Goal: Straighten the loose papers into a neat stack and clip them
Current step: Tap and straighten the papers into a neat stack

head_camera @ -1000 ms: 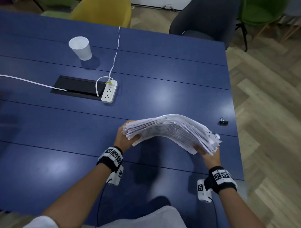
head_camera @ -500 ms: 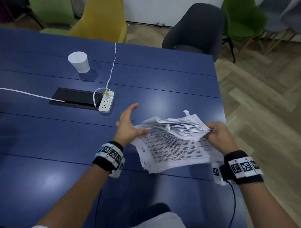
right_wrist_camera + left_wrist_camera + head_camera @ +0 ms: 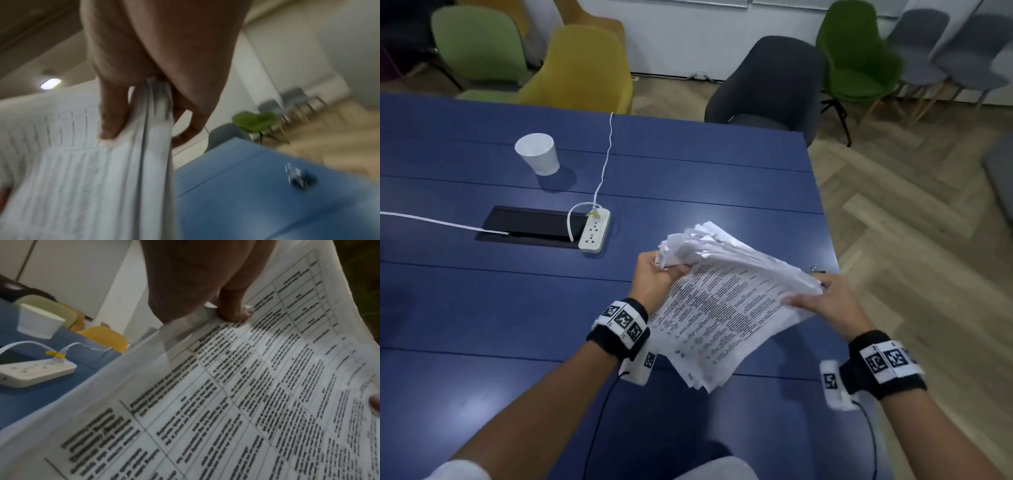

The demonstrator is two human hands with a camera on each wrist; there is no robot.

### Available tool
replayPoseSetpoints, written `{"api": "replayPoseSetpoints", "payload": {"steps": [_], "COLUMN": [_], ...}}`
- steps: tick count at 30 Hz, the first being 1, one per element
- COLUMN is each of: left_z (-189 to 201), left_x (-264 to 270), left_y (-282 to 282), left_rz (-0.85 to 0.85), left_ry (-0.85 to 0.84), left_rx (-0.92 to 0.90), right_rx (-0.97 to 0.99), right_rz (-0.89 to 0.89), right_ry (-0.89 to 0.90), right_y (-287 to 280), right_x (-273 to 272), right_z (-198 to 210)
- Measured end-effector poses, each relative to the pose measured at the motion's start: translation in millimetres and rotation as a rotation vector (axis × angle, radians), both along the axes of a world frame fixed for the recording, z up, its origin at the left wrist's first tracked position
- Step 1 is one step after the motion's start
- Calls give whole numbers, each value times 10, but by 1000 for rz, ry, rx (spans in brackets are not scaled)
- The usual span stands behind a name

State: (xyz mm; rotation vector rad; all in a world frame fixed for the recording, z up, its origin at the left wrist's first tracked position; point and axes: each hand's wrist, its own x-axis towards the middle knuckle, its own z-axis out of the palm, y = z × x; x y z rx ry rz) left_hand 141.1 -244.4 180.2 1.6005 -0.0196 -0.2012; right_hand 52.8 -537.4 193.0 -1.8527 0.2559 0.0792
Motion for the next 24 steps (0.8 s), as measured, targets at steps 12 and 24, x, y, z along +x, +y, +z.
{"api": "replayPoseSetpoints", "payload": {"steps": [12,24], "left_z": [-5,-52], "left_x": [-219,48], "left_y": [78,356], "left_rz": [-112,-233], "left_ry": [-90,-82], "left_rx": [-62,-37], "right_rx": [271,238], "right_rz": [-210,-207], "right_ry": [-325,-307], "right_y": [355,252], "right_x": [-127,10], "right_z": [-205,-221]}}
